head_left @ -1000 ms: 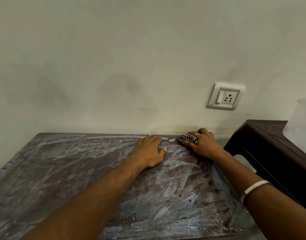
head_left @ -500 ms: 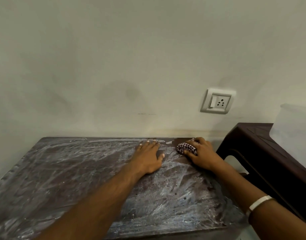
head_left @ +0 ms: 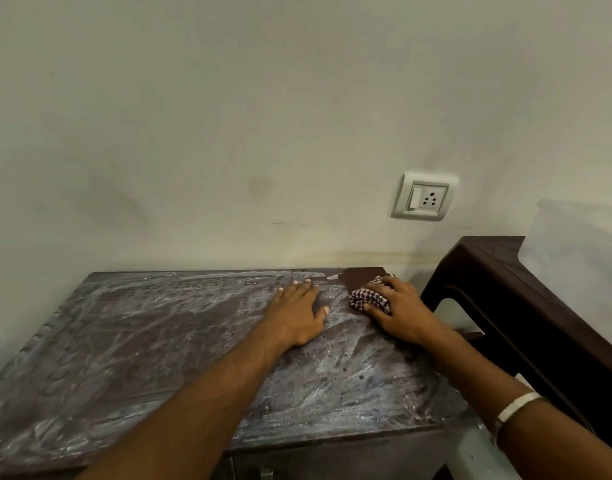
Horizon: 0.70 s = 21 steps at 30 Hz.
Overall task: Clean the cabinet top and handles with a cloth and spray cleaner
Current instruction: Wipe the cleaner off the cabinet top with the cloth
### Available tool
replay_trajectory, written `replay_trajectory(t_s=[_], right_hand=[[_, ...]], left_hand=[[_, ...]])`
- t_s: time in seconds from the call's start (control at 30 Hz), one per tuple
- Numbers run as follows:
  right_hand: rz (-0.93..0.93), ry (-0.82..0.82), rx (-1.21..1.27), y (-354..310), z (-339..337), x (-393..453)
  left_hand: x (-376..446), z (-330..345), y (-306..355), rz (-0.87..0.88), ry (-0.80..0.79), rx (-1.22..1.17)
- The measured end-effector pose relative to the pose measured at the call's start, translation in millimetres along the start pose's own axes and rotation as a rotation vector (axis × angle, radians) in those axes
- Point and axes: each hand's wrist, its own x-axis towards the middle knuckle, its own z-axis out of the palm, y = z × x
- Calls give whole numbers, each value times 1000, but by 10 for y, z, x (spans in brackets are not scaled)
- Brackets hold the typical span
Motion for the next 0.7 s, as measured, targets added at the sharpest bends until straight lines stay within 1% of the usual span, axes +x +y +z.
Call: replay_trajectory(t_s=[0.1,0.2,0.3,0.4,0.5,0.6,0.7], right_hand=[[-44,1,1,130,-40,-148],[12,5,7,179,-86,-158],[38,13,16,45,-45,-125],[-25,19,22,-46,23,-205],[-77,19,28,17,12,-351],[-47,27,38,82,-38,-392],[11,32,28,12,-60,-336]], left_hand=[[-32,-5,27,6,0,-1],[-56,-2,51,7,-3,-19],[-84,-6,74,4,-6,-21],[-133,-14,101,7,-8,-9],[-152,-16,102,1,-9,-4],[-180,-10,105,-2,-7,-4],[-227,-7,131,-3,-9,-7]])
